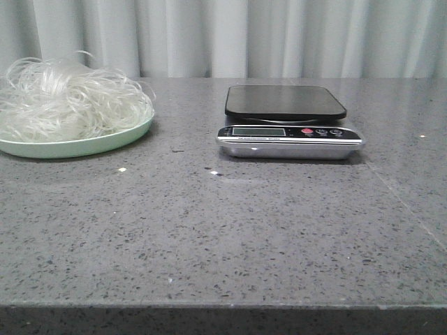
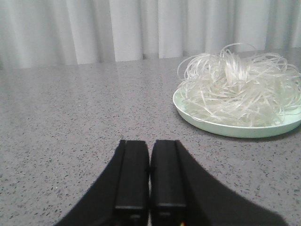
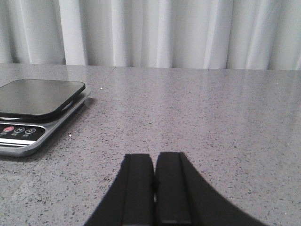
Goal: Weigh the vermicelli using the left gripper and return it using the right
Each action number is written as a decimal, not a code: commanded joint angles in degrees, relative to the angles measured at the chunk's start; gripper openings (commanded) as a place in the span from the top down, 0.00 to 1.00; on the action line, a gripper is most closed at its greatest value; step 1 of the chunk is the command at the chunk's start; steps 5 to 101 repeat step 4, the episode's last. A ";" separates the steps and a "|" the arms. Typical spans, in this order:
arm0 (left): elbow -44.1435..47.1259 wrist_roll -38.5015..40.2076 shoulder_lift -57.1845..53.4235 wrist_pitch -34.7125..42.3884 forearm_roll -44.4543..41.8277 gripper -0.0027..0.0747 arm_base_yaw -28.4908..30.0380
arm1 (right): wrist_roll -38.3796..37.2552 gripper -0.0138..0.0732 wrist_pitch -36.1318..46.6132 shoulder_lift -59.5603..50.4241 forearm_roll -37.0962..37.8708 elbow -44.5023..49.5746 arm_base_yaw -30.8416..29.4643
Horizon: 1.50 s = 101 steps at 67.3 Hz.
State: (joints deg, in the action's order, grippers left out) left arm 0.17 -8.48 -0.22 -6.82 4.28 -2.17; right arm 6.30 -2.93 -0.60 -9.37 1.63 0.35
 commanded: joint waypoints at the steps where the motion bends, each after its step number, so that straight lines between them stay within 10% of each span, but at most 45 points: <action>1: 0.36 0.43 -1.15 4.71 0.65 0.79 -0.27 | -0.03 0.67 4.82 -0.90 -0.07 -0.50 -0.20; 101: 0.36 0.43 -1.15 4.71 0.65 0.79 -0.27 | -0.03 0.67 4.82 -0.90 -0.07 -0.50 -0.20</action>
